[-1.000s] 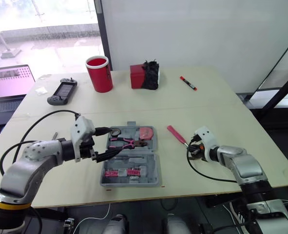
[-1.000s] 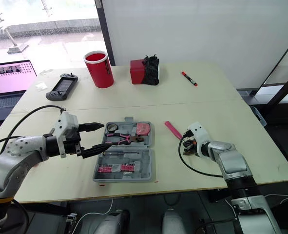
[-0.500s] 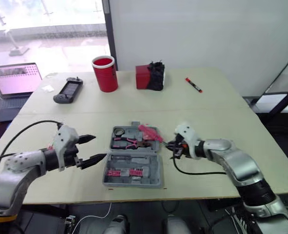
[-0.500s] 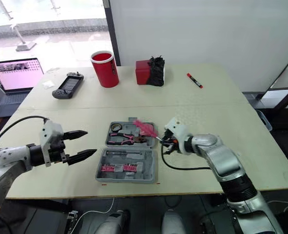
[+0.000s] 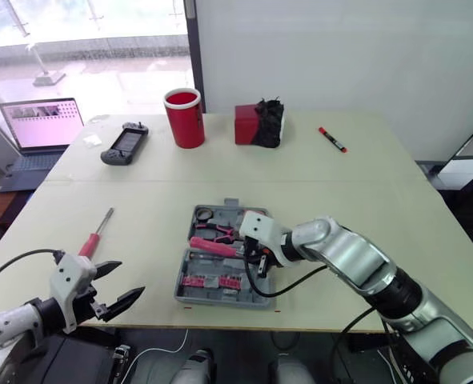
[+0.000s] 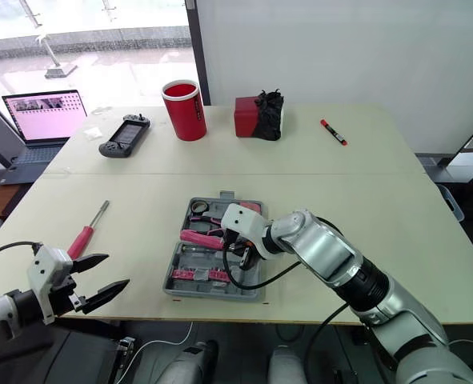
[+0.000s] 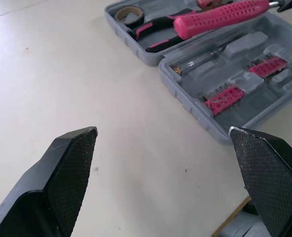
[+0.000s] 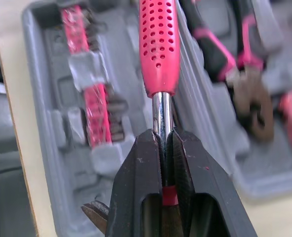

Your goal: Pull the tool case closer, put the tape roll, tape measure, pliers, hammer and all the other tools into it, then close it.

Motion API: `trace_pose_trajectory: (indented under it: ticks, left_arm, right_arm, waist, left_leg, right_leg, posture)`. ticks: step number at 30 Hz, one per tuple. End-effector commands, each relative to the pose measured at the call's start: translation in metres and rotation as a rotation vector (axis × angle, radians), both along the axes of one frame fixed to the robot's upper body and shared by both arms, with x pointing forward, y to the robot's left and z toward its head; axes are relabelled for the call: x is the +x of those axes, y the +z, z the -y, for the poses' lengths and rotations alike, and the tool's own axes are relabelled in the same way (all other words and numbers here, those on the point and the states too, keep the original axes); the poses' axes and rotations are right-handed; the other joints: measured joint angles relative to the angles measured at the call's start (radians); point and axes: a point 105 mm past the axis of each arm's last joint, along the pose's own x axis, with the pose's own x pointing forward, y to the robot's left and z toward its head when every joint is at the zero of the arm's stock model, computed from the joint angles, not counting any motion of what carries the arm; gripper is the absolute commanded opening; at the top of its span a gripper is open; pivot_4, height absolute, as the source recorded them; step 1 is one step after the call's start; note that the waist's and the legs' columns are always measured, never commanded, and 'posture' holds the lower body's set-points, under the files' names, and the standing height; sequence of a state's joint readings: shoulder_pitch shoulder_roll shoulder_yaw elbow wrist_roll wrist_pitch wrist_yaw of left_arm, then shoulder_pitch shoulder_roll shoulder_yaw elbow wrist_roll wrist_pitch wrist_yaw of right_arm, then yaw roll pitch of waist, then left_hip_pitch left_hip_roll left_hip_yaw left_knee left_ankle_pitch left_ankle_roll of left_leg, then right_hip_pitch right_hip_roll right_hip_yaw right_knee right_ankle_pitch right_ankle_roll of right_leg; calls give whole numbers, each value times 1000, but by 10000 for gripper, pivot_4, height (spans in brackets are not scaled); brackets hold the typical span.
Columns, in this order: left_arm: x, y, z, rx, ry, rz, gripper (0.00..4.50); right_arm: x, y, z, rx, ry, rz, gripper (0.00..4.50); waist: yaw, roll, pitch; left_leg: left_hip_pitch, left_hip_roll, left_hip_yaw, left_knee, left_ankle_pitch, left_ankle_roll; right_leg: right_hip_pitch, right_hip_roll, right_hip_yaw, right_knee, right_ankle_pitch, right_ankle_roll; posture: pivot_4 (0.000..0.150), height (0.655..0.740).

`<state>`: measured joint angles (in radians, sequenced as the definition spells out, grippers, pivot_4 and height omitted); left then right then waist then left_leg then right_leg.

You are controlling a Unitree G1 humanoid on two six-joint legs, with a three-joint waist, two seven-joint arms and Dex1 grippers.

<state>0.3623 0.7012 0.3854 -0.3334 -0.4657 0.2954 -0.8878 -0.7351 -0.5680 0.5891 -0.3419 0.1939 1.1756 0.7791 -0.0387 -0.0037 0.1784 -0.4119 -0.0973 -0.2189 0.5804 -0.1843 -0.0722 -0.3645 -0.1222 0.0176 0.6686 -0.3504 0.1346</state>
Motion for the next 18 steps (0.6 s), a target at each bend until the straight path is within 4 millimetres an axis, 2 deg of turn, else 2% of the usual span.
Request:
trace_pose_trajectory:
  ticks: [1,5,9,18]
  left_arm:
    - [-3,8,-1,25,12,53,45000]
    - [-7,5,-3,18,35,52,45000]
    - [-9,1,-4,11,48,52,45000]
    - [-11,-9,-3,2,70,48,45000]
  right_arm:
    - [-3,6,-8,-52,46,-6,576]
    - [-11,13,-11,-89,105,-77,576]
    - [-12,22,-5,-150,135,-92,576]
    - [-2,8,-7,-229,97,-101,576]
  waist:
    - [1,0,0]
    - [0,0,0]
    - [-3,0,0]
    - [-4,0,0]
  left_leg:
    - [0,0,0,-1,0,0]
    - [0,1,3,-1,0,0]
    - [0,3,5,-1,0,0]
    - [0,5,8,-3,0,0]
  right_leg:
    - [0,0,1,0,0,0]
    - [-2,0,2,0,0,0]
    - [-4,2,5,0,1,-1]
    - [-6,3,7,0,2,-2]
  posture:
    - [1500,7400]
    - [1500,7400]
    - [1500,7400]
    - [1500,7400]
